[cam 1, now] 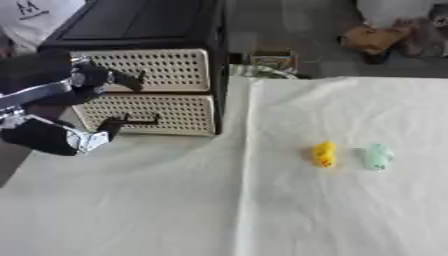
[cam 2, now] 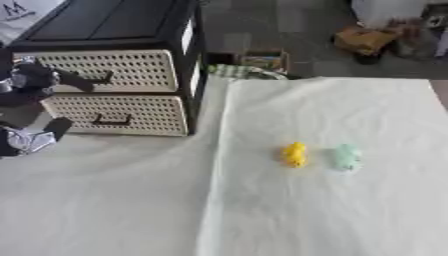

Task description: Pick up objects from table and place into drawer.

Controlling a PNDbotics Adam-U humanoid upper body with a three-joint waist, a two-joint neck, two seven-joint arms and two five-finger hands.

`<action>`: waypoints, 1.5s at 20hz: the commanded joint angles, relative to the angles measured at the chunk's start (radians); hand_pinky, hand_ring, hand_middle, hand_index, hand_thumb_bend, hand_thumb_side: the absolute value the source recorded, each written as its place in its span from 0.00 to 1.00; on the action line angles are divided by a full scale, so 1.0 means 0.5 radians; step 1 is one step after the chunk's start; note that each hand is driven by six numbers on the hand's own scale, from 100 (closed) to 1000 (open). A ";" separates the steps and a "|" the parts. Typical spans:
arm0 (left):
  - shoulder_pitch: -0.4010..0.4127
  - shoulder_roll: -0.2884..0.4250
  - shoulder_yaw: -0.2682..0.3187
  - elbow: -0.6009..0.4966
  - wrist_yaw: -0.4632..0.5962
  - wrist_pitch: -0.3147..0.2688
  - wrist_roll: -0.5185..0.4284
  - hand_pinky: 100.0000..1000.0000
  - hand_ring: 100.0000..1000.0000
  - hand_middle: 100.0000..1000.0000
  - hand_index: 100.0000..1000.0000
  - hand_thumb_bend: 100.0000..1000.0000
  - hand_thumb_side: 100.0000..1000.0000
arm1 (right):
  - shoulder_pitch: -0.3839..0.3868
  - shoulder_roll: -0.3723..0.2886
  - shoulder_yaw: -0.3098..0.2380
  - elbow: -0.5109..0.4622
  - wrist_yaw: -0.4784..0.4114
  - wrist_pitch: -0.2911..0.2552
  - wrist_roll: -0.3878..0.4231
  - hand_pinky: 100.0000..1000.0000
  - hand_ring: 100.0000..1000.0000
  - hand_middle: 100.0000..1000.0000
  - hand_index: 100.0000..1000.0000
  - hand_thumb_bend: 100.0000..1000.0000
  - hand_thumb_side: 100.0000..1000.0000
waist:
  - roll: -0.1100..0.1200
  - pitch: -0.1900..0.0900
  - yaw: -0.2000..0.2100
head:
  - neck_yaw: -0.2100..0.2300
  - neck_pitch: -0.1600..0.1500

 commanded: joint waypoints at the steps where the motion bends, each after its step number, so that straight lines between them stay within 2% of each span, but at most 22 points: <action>1: -0.022 0.039 0.020 0.007 0.076 0.098 0.035 0.00 0.00 0.00 0.84 0.01 0.34 | -0.021 -0.032 -0.028 -0.033 -0.017 0.005 -0.009 0.80 0.74 0.41 0.81 0.34 1.00 | 0.001 -0.034 -0.002 | 0.005 -0.027; 12: -0.024 0.028 0.075 0.044 0.306 0.442 0.144 0.00 0.00 0.00 0.87 0.01 0.34 | -0.008 -0.026 -0.036 -0.033 -0.015 0.022 -0.009 0.80 0.74 0.40 0.81 0.34 1.00 | 0.002 -0.030 -0.001 | 0.001 -0.028; 17: -0.047 0.025 0.083 0.001 0.285 0.588 0.228 0.00 0.00 0.00 0.86 0.01 0.34 | -0.011 -0.020 -0.034 -0.033 -0.018 0.024 -0.002 0.80 0.74 0.40 0.81 0.34 1.00 | 0.003 -0.025 -0.006 | 0.010 -0.034; 21: -0.061 0.013 0.083 0.035 0.164 0.608 0.280 0.00 0.00 0.00 0.86 0.01 0.34 | -0.017 -0.015 -0.035 -0.033 -0.022 0.024 -0.002 0.80 0.74 0.40 0.81 0.34 1.00 | 0.005 -0.015 -0.015 | 0.017 -0.046; 30: -0.093 -0.035 0.049 0.117 -0.113 0.539 0.323 0.00 0.00 0.00 0.87 0.01 0.34 | -0.029 -0.005 -0.043 -0.033 -0.031 0.026 -0.014 0.80 0.73 0.40 0.81 0.34 1.00 | 0.006 0.016 -0.034 | 0.033 -0.073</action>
